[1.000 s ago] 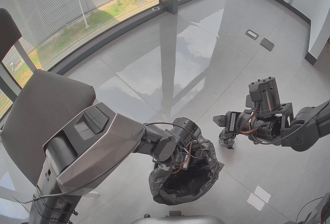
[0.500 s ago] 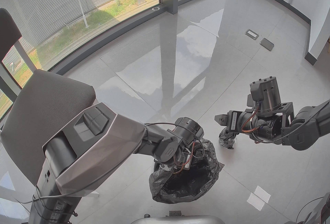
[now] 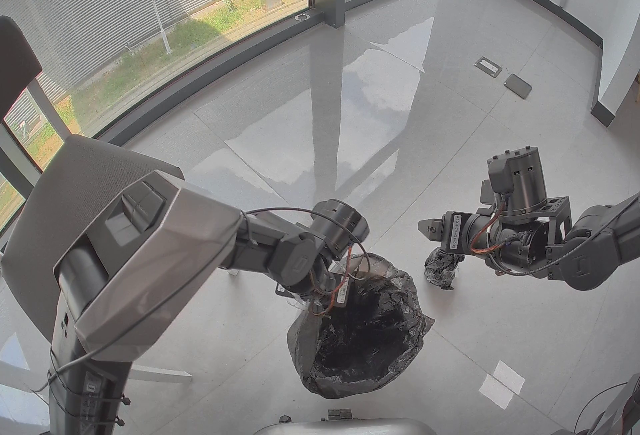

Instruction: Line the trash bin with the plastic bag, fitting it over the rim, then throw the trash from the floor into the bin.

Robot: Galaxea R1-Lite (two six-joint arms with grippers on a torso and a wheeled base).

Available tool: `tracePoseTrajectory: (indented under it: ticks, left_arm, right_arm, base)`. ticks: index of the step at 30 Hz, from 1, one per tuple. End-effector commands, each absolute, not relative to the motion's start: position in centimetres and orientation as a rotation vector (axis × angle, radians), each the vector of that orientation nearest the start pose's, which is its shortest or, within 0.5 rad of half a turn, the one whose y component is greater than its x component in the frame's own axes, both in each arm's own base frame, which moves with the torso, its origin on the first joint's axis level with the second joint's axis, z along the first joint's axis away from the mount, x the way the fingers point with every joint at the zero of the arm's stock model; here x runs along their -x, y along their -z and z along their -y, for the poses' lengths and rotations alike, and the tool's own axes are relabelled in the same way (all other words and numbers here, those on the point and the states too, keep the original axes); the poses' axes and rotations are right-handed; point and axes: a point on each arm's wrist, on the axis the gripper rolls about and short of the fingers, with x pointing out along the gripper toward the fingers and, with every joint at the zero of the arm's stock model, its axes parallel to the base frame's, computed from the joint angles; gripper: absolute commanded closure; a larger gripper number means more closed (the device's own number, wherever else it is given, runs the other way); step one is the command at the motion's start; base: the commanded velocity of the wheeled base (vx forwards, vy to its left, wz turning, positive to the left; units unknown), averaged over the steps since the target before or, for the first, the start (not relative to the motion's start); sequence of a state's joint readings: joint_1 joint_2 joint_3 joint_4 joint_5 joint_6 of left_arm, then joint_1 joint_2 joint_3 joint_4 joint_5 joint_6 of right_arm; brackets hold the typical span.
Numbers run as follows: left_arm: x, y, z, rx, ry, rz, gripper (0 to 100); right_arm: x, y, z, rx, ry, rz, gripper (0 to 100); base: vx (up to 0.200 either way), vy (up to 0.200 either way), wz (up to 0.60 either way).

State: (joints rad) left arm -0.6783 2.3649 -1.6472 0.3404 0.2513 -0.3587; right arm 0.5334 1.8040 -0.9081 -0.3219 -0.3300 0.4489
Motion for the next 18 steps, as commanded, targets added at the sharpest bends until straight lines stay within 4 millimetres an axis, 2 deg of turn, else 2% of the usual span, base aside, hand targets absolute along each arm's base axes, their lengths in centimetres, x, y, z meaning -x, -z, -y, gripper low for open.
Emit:
tracePoseTrajectory:
  ticks: [1, 18]
  left_arm:
    - [-35.8, -7.2, 26.3, -0.128, 0.183, -0.981, 100]
    - [-37.9, -8.2, 23.5, -0.070, 0.117, -0.956, 100]
  right_arm:
    - [-28.1, -14.6, -15.8, -0.195, -0.076, -0.557, 0]
    - [-28.0, -14.2, -15.7, -0.188, -0.071, -0.573, 0]
  base:
    - [0.000, 0.000, 0.00]
    - [0.000, 0.000, 0.00]
